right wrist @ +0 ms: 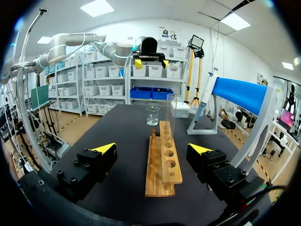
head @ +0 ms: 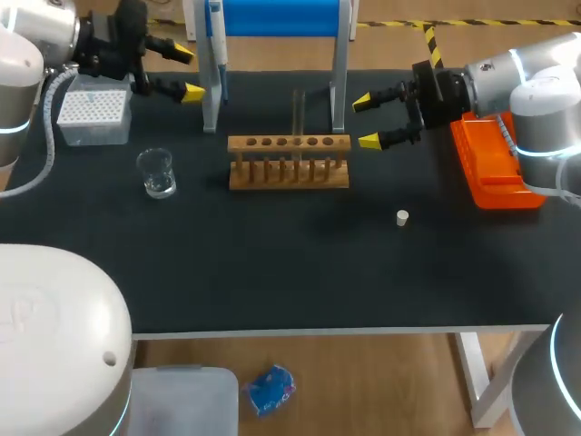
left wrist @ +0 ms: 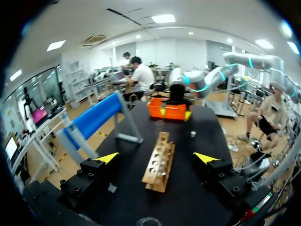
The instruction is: Invert the test tube, pick up the pipette, mount the tip to pipette, aspirate from beaker and dispense into the tube, eject the tip, return the pipette, and cap with the stopper.
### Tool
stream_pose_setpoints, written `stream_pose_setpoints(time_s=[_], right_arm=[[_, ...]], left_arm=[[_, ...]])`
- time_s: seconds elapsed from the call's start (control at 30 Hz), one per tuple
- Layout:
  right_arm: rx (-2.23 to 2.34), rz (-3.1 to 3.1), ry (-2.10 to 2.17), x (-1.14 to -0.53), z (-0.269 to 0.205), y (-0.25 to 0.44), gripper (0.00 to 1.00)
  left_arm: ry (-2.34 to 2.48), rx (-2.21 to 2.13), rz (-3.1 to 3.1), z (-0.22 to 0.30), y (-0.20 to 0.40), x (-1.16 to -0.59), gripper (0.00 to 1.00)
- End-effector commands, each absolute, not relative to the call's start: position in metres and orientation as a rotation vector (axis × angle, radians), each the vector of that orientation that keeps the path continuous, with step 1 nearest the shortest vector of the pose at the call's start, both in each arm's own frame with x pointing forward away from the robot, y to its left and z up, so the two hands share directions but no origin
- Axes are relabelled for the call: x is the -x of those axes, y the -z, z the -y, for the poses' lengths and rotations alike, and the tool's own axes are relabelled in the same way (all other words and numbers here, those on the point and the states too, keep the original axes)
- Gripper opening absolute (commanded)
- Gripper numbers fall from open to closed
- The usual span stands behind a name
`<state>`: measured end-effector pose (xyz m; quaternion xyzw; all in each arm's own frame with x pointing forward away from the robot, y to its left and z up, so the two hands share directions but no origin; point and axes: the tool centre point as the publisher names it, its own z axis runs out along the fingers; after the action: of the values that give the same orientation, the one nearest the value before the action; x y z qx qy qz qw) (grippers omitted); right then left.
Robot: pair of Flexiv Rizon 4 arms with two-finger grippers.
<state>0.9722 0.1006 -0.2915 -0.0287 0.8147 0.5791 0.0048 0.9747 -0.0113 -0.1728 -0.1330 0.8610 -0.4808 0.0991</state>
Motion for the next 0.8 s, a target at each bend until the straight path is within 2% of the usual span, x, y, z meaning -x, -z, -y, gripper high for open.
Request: stream_pose_setpoints(time_s=[0.03,0.23,0.37,0.57,0.8], right_arm=[[0.091,-2.553,-1.812,-0.972,-0.100,0.292,1.00],[0.091,-2.553,-1.812,-0.972,-0.100,0.292,1.00],[0.091,-2.553,-1.812,-0.972,-0.100,0.292,1.00],[0.091,-2.553,-1.812,-0.972,-0.100,0.292,1.00],[0.091,-2.553,-1.812,-0.972,-0.100,0.292,1.00]], left_arm=[[1.441,0.586,-2.431,-0.044,0.193,-1.004,1.00],[1.375,0.834,-2.261,-0.140,0.196,-1.032,1.00],[1.346,0.931,-2.201,-0.187,0.202,-1.042,1.00],[1.287,1.045,-2.190,-0.223,0.230,-1.056,1.00],[1.257,1.091,-2.146,-0.225,0.238,-1.056,1.00]])
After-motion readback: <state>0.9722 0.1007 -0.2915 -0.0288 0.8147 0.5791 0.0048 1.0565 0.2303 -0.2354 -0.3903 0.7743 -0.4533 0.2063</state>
